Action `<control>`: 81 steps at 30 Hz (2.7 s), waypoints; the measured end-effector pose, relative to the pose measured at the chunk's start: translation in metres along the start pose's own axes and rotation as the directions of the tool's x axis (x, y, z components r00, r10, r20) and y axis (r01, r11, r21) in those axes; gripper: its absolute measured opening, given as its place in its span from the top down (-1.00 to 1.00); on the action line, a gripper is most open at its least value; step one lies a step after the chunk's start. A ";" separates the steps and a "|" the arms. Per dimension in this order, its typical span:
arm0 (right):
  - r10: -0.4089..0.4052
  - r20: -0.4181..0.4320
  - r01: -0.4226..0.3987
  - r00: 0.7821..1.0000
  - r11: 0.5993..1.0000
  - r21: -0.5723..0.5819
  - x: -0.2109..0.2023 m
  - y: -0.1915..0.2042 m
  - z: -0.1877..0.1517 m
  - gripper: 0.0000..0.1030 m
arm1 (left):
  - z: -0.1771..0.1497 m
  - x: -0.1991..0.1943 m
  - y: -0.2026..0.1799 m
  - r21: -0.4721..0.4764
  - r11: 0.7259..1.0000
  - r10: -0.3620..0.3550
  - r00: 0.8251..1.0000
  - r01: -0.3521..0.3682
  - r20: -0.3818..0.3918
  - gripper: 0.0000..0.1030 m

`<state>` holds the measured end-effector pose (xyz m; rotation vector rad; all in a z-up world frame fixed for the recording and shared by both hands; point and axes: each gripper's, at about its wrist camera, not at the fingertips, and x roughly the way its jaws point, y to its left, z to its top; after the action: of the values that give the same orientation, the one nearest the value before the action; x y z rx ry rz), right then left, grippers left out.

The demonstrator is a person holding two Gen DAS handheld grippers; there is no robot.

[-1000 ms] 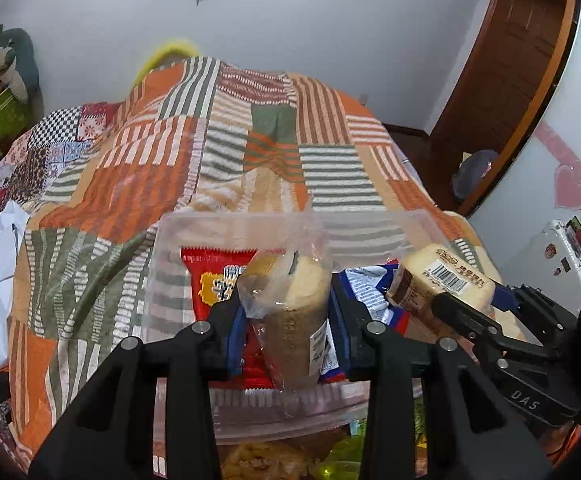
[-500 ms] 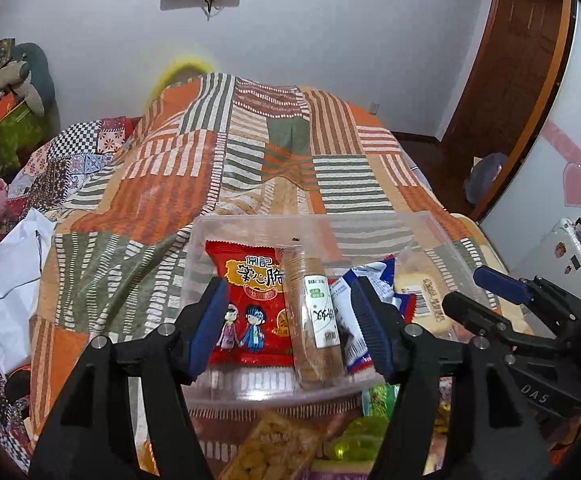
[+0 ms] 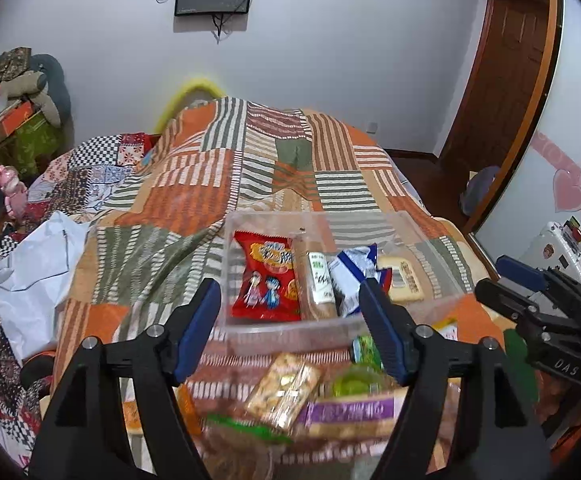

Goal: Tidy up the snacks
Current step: 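Lower both items into the box and open both tools, then grasp the bagged cookies with green clip using the left tool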

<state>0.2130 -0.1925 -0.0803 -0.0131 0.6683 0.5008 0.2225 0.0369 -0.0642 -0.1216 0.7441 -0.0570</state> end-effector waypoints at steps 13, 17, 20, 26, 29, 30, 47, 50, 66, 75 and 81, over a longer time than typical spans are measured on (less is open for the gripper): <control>0.029 0.000 -0.029 1.000 0.999 -0.026 -0.026 0.018 -0.023 -0.22 | -0.052 -0.056 0.028 0.013 0.998 0.053 0.999 -0.053 -0.009 -0.65; 0.031 -0.010 -0.031 0.999 0.999 -0.039 -0.028 0.024 -0.033 -0.25 | -0.072 -0.061 0.043 -0.002 0.997 0.073 0.997 -0.073 -0.037 -0.67; 0.033 -0.029 -0.034 0.999 0.998 -0.043 -0.025 0.027 -0.042 -0.25 | -0.087 -0.058 0.049 -0.002 0.997 0.082 0.994 -0.083 -0.073 -0.67; 0.037 -0.099 -0.040 0.994 0.999 -0.027 -0.012 0.025 -0.063 -0.26 | -0.108 -0.044 0.050 0.004 0.998 0.061 0.989 -0.061 -0.134 -0.67; 0.030 -0.137 -0.034 0.990 0.999 -0.024 -0.004 0.021 -0.072 -0.26 | -0.116 -0.033 0.046 0.008 0.999 0.040 0.984 -0.039 -0.173 -0.67; 0.033 -0.150 -0.037 0.988 0.999 -0.020 -0.002 0.020 -0.076 -0.26 | -0.118 -0.028 0.045 0.013 0.999 0.038 0.982 -0.036 -0.187 -0.67; 0.086 -0.262 -0.090 0.961 0.996 -0.003 0.038 0.023 -0.085 -0.26 | -0.133 0.017 0.052 -0.021 1.000 0.011 0.959 -0.018 -0.284 -0.67; 0.093 -0.273 -0.098 0.958 0.995 -0.004 0.043 0.025 -0.086 -0.30 | -0.138 0.028 0.056 -0.049 0.999 -0.007 0.952 -0.008 -0.307 -0.67; 0.125 -0.259 -0.120 0.958 0.992 0.035 0.043 0.024 -0.091 -0.13 | -0.137 0.029 0.049 -0.059 0.997 -0.054 0.965 0.040 -0.257 -0.12; 0.120 -0.221 -0.112 0.968 0.992 0.051 0.027 0.019 -0.087 -0.04 | -0.138 0.012 0.047 -0.055 0.998 -0.050 0.973 0.039 -0.224 0.00; 0.105 -0.190 -0.098 0.976 0.994 0.044 0.014 0.018 -0.083 -0.03 | -0.129 -0.006 0.047 -0.060 0.997 -0.048 0.984 0.038 -0.170 0.05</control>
<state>0.1651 -0.1842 -0.1509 0.0052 0.8699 0.5916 0.1314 0.0723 -0.1601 -0.1882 0.9157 -0.0886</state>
